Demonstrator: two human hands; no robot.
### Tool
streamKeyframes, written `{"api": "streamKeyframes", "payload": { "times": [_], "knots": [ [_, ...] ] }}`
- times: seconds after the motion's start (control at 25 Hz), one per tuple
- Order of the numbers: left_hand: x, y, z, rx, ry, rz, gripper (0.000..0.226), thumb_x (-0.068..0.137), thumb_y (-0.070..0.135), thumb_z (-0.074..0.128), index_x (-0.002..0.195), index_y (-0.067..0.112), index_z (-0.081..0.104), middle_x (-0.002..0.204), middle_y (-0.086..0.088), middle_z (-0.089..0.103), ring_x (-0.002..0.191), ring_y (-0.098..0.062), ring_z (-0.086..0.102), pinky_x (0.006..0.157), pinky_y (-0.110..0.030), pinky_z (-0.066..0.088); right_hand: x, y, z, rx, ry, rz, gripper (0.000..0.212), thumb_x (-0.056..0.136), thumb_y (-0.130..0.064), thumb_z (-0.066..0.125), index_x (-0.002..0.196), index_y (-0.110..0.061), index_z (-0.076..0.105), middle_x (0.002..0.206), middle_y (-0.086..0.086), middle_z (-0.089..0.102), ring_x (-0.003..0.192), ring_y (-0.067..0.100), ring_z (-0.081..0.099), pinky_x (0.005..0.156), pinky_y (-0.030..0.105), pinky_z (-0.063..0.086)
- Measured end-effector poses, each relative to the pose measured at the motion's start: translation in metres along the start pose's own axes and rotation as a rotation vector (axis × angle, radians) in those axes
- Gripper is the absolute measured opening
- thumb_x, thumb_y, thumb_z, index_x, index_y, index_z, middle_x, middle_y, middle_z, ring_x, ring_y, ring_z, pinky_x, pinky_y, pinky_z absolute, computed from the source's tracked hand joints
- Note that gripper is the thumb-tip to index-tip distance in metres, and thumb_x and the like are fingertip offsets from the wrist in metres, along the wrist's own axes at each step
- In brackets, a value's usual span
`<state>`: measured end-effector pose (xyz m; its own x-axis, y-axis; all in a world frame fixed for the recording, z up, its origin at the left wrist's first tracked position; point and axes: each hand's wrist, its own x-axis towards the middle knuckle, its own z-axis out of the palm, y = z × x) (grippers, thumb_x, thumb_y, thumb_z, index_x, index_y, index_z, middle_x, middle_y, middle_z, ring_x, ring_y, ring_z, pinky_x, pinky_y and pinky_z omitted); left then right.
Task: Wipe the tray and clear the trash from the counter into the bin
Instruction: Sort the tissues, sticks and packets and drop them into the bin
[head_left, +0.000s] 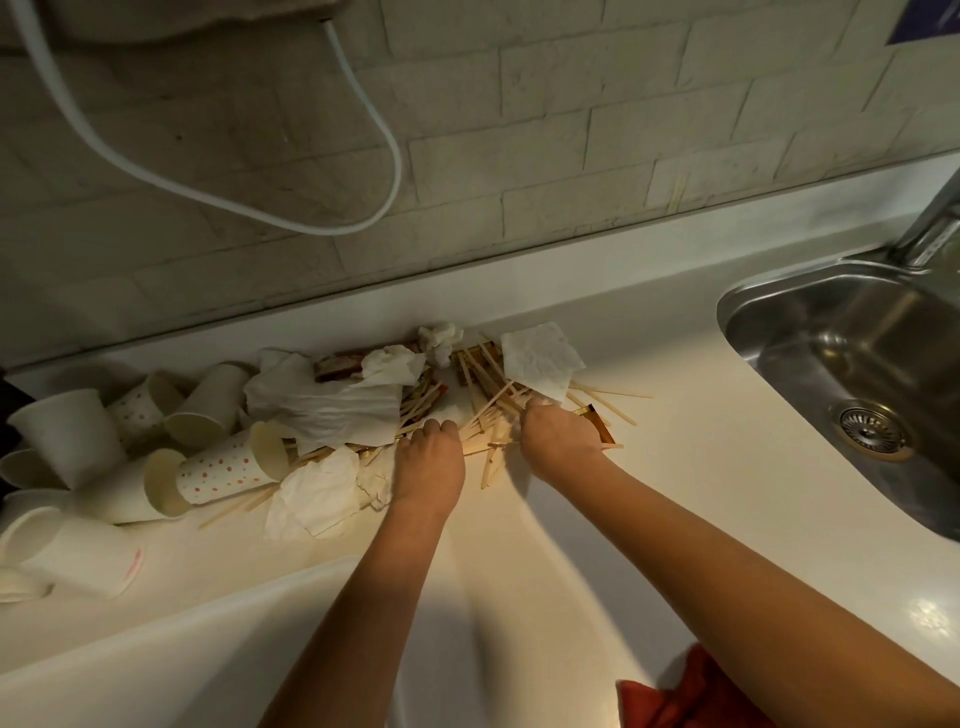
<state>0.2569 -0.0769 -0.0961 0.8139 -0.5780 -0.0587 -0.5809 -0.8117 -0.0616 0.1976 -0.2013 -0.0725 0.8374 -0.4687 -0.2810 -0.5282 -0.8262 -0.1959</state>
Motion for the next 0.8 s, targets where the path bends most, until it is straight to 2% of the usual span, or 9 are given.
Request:
{"api": "streamKeyframes", "payload": {
  "times": [0.16,0.4,0.52,0.6,0.68,0.8],
  "knots": [
    [-0.004,-0.005,-0.007,-0.045,-0.022,-0.036,0.032,0.091,0.001,0.035,0.12,0.01,0.044,0.116,-0.009,0.061,0.109,-0.025,0.057,0.092,-0.034,0.04,-0.006,0.002,0.003,0.01,-0.002,-0.004,0.019,0.096,-0.012,0.041,0.113,-0.007,0.047,0.102,0.009,0.063,0.084,0.023,0.058,0.066,0.033,0.048],
    [-0.012,-0.011,-0.025,-0.253,-0.124,-0.127,0.033,0.089,0.001,0.038,0.119,0.009,0.048,0.11,-0.014,0.06,0.097,-0.032,0.06,0.069,-0.033,0.042,-0.016,0.011,0.003,0.155,-0.043,0.037,0.015,0.094,-0.01,0.04,0.106,-0.007,0.049,0.095,0.009,0.057,0.082,0.024,0.055,0.063,0.032,0.043],
    [-0.02,-0.011,-0.03,-0.389,-0.102,-0.147,0.029,0.093,0.007,0.037,0.119,0.007,0.05,0.11,-0.016,0.058,0.096,-0.033,0.059,0.069,-0.034,0.042,-0.02,0.019,0.006,0.199,-0.034,0.02,0.018,0.095,-0.009,0.038,0.105,-0.004,0.051,0.086,0.006,0.05,0.077,0.021,0.051,0.057,0.029,0.039],
    [-0.025,-0.008,-0.029,-0.484,-0.081,-0.133,0.026,0.096,0.011,0.035,0.116,0.007,0.051,0.11,-0.016,0.058,0.096,-0.032,0.058,0.072,-0.035,0.044,-0.024,0.023,0.006,0.302,-0.01,0.039,0.018,0.096,-0.009,0.037,0.105,-0.005,0.051,0.085,0.006,0.052,0.076,0.021,0.053,0.059,0.028,0.04],
    [-0.027,-0.006,-0.025,-0.604,-0.098,-0.136,0.025,0.096,0.012,0.035,0.111,0.005,0.053,0.107,-0.014,0.059,0.093,-0.031,0.055,0.077,-0.036,0.046,-0.028,0.026,0.006,0.336,0.016,0.027,0.021,0.098,-0.011,0.034,0.106,-0.003,0.052,0.084,0.006,0.053,0.073,0.02,0.052,0.054,0.023,0.037],
    [-0.024,-0.006,-0.017,-0.756,-0.146,-0.195,0.025,0.094,0.011,0.035,0.105,0.003,0.056,0.094,-0.008,0.054,0.086,-0.027,0.05,0.072,-0.032,0.04,-0.035,0.032,0.004,0.387,0.048,0.027,0.024,0.1,-0.014,0.031,0.104,-0.003,0.052,0.076,0.002,0.049,0.062,0.013,0.047,0.047,0.021,0.029]
  ]
}}
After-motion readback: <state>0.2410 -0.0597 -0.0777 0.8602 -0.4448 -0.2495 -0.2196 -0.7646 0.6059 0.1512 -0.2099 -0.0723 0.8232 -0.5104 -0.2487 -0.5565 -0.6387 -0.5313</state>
